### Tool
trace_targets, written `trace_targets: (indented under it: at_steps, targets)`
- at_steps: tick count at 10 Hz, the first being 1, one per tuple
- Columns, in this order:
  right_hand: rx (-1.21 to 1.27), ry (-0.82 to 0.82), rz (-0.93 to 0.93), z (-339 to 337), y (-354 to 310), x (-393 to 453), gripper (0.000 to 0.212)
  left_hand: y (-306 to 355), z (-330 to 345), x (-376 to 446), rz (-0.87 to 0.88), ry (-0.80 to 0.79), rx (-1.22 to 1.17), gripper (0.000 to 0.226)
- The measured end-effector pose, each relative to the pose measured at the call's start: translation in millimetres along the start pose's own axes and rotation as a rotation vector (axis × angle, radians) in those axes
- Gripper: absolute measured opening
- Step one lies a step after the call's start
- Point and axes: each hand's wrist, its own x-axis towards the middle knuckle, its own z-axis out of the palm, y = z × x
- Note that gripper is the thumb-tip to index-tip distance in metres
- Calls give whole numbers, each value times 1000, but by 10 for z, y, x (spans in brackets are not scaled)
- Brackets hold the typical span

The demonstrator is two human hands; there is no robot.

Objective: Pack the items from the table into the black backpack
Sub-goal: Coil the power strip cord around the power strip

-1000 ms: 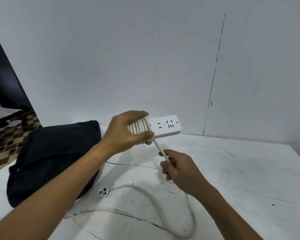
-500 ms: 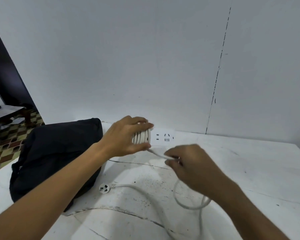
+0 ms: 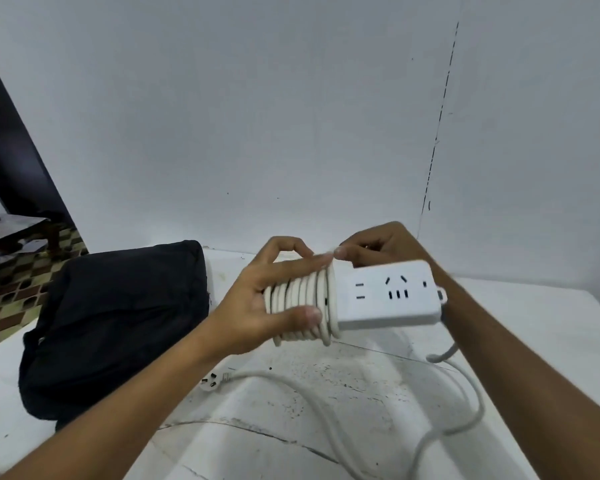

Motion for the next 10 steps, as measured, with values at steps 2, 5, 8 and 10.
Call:
trace_targets:
  at_steps: [2, 5, 8, 10]
  targets:
    - [129, 91, 50, 679, 162, -228, 26, -93, -8, 63, -160, 192, -315, 45]
    - [-104, -84, -21, 979, 192, -616, 26, -322, -40, -28, -346, 353, -254, 34]
    - [-65, -169, 219, 813, 134, -833, 13, -689, -225, -146, -170, 300, 419, 49]
    - [-185, -33, 116, 782, -142, -978, 24, -608, -157, -119, -56, 202, 657, 46]
